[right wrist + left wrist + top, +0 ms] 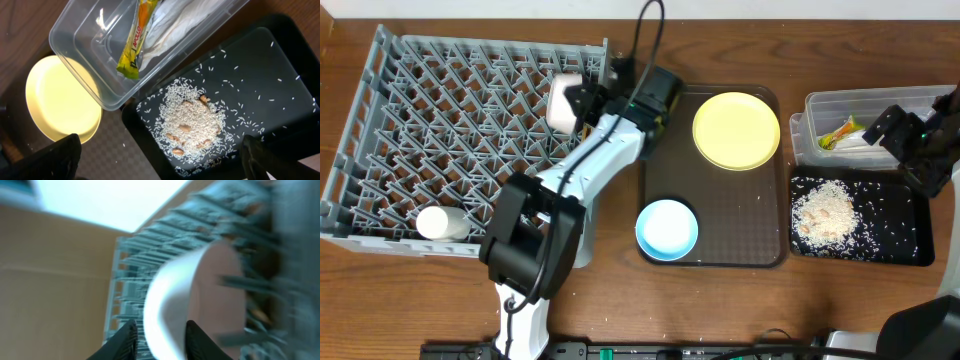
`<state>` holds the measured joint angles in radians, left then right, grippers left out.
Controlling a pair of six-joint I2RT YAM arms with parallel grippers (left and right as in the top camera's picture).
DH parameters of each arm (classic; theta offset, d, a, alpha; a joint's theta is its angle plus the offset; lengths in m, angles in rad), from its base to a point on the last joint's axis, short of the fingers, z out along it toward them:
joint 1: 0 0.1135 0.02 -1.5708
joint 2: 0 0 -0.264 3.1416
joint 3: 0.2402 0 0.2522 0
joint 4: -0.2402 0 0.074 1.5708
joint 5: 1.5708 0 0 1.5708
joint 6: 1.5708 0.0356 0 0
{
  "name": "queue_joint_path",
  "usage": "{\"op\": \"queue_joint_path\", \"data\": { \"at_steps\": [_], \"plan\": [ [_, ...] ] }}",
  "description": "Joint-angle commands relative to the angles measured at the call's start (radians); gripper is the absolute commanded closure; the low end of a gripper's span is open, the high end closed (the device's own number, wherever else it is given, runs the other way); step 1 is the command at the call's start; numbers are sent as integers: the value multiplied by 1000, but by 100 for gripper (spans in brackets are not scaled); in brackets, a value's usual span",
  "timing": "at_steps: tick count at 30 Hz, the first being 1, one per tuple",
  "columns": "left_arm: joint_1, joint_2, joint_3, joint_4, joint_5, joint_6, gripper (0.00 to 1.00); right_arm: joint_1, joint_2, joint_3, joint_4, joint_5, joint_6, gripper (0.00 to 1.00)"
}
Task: Sort waste into correct bins and load items into the dishwasher
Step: 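Reach the left gripper to the light-blue bowl and grasp its rim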
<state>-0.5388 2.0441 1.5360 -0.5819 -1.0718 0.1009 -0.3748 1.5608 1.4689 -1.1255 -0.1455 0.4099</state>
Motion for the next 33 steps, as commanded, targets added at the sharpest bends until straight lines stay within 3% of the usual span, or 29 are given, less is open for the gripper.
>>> {"op": "queue_joint_path", "data": {
  "at_steps": [1,7,12,19,23,29,33],
  "plan": [
    [-17,0,3,-42,167,-81,63,0,-10,6,-1,-1,5,1],
    [-39,-61,5,-144,494,-206,50,0,-10,6,-1,-1,5,1],
    [-40,-174,5,-140,922,-219,48,0,-10,6,-1,-1,5,1],
    [-40,-200,5,-98,1242,-223,48,0,-10,6,-1,-1,5,1],
    [-40,-200,5,-211,1334,-245,47,0,-10,6,-1,-1,5,1],
    [-40,-200,5,-455,1333,-238,48,0,-10,6,-1,-1,5,1],
    [-42,-200,-27,-535,1288,-211,48,0,-10,6,-1,-1,5,1]
  ]
}}
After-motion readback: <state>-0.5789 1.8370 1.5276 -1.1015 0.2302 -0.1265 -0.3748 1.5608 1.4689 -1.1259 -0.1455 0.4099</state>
